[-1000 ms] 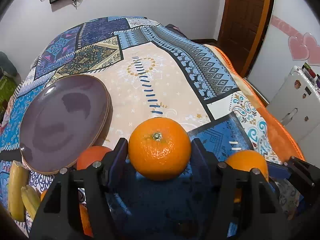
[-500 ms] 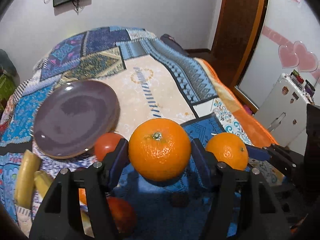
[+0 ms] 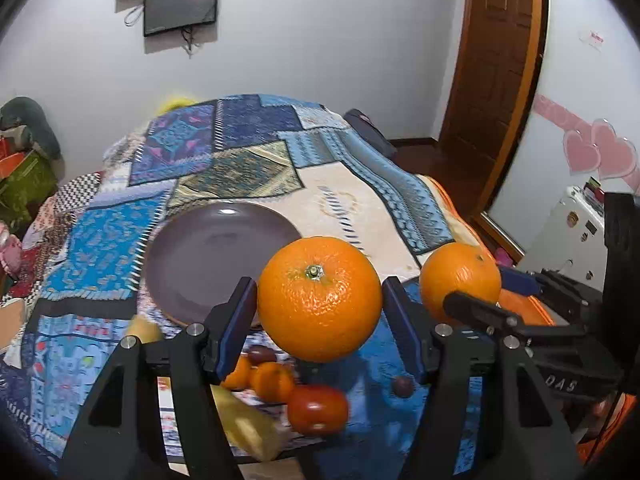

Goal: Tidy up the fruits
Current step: 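Lift both held oranges and carry them toward the purple plate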

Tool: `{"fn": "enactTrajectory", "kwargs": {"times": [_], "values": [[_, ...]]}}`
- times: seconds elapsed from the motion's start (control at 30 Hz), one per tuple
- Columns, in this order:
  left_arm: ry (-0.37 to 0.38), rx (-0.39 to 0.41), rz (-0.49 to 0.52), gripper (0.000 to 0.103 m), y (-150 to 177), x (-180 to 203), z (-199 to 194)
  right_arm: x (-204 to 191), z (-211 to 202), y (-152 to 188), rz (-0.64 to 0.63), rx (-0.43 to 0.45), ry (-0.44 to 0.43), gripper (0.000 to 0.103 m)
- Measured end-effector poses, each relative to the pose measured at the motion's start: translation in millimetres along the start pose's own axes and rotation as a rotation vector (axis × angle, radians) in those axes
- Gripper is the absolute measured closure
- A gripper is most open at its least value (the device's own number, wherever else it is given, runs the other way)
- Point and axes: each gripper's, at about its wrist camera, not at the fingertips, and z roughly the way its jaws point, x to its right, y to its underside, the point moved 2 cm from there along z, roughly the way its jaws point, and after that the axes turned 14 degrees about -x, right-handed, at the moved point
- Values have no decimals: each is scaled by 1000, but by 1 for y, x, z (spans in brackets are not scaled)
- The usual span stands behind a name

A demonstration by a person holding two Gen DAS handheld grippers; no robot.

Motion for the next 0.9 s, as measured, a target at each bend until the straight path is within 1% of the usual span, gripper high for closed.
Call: {"fn": "enactTrajectory", "kwargs": {"times": [0.17,0.2,0.23,0.3,0.33,0.4,0.43,0.5,0.57,0.6,0.67,0.7,0.73,0.77,0.9], "values": [[-23,24,-23,39,0,-26,-13,-19,6,-18,-30,24,-8,40],[-28,28,-25,39,0,-30,-15,-23,7,-21,-35,29,-13,43],[-34,31,-26,39,1,-35,-15,-26,9,-24,-45,33,-17,61],[-33,26,-38,39,2,-44,-15,-32,16,-32,-55,13,-42,103],[-29,20,-46,39,3,-48,-13,-33,19,-34,-57,6,-61,101],[-29,6,-65,39,6,-58,-8,-36,34,-36,-89,-54,-63,100],[-34,2,-69,39,8,-61,-7,-35,44,-33,-87,-84,-56,100],[-40,-2,-70,39,12,-63,-3,-30,59,-24,-69,-139,-87,99],[-44,-6,-74,39,16,-66,-1,-26,69,-15,-52,-176,-83,96],[-45,-8,-77,39,18,-67,0,-24,71,-11,-49,-183,-77,91],[-42,-11,-79,39,20,-69,3,-23,69,-5,-62,-165,-70,79],[-39,-14,-77,39,21,-69,3,-24,69,-3,-70,-163,-43,61],[-39,-16,-77,39,22,-68,4,-24,69,-2,-74,-157,-19,37],[-39,-18,-78,39,23,-69,5,-24,69,1,-79,-146,-6,31],[-27,-26,-94,39,27,-71,9,-22,84,7,-81,-207,-4,30]]}}
